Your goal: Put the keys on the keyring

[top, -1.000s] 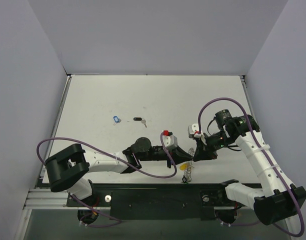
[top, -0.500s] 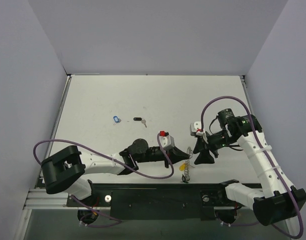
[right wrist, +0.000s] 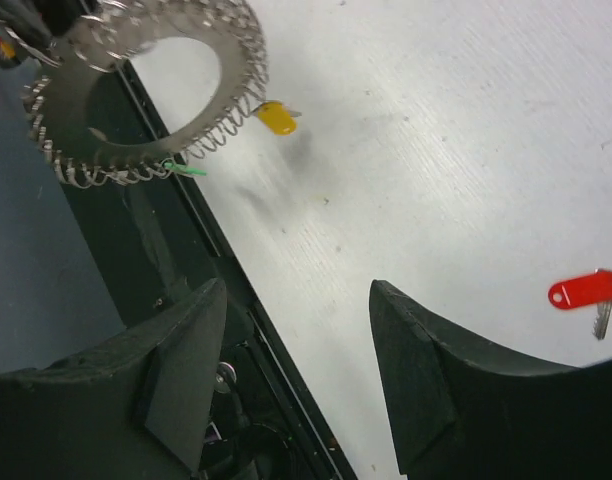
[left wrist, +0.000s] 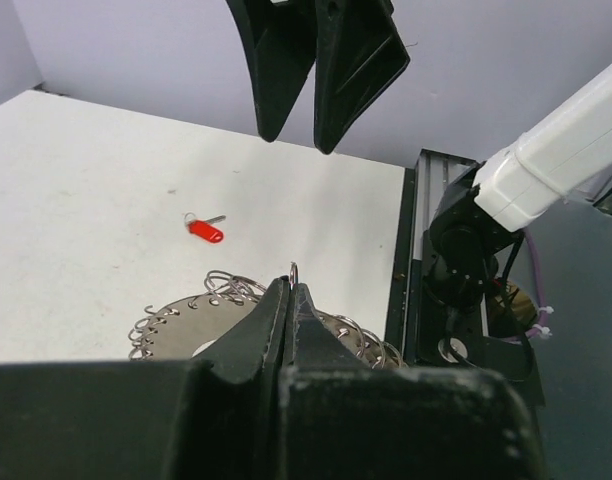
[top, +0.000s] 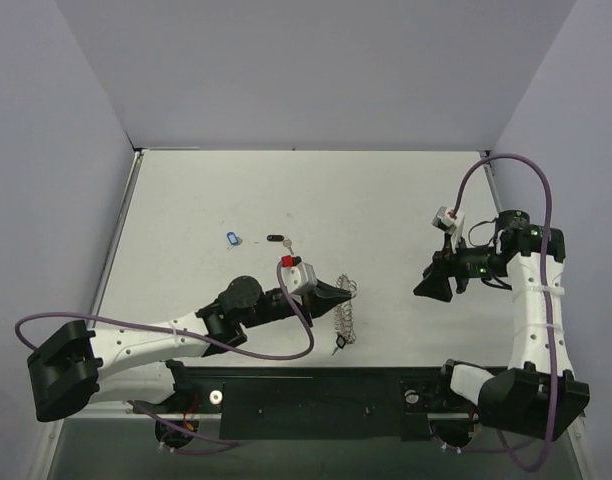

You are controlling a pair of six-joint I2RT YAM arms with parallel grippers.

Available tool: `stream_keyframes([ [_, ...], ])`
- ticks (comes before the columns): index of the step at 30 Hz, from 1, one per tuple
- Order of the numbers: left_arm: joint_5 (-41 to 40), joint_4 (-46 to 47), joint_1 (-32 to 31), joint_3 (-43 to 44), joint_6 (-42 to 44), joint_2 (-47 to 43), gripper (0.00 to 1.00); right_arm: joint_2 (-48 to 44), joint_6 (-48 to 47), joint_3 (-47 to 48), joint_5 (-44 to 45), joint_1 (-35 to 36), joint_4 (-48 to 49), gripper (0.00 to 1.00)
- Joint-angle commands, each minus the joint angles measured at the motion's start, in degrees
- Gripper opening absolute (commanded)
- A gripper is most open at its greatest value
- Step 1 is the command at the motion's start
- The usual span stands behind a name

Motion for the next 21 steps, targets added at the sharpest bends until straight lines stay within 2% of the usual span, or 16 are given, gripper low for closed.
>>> stream_keyframes([
  [1, -0.6, -3.1, 2.5, 1.5, -0.2, -4.2, 0.00, 5.0, 2.0, 0.0, -0.1, -6.3, -1.2, 0.55],
  [3, 1.0, -2.1, 4.3, 1.2, -1.8, -5.4, 0.00, 7.1, 2.2, 0.4, 2.2, -8.1, -0.8, 0.55],
  [5, 2.0, -1.8, 5.9, 0.8, -3.2, -6.9, 0.00, 9.5, 8.1, 0.6, 6.8, -8.6, 4.0, 0.55],
  [11, 5.9, -8.7, 13.4, 0.9, -3.2, -13.7, 0.00, 11.4, 35.8, -3.7, 19.6, -8.7, 23.0, 0.53],
  [15, 12.7, -9.1, 19.5, -0.1, -5.6, -15.8, 0.00, 10.2, 48.0, -9.1, 24.0, -8.8, 35.3, 0.52],
  [18, 17.3, -8.8, 22.4, -0.6, -8.9, -16.5, 0.00, 9.4, 52.9, -11.6, 26.0, -8.8, 39.8, 0.52],
  [21, 17.9, -8.3, 22.8, -1.6, -9.4, -17.4, 0.00, 7.3, 54.4, -12.5, 23.8, -8.8, 40.8, 0.52],
])
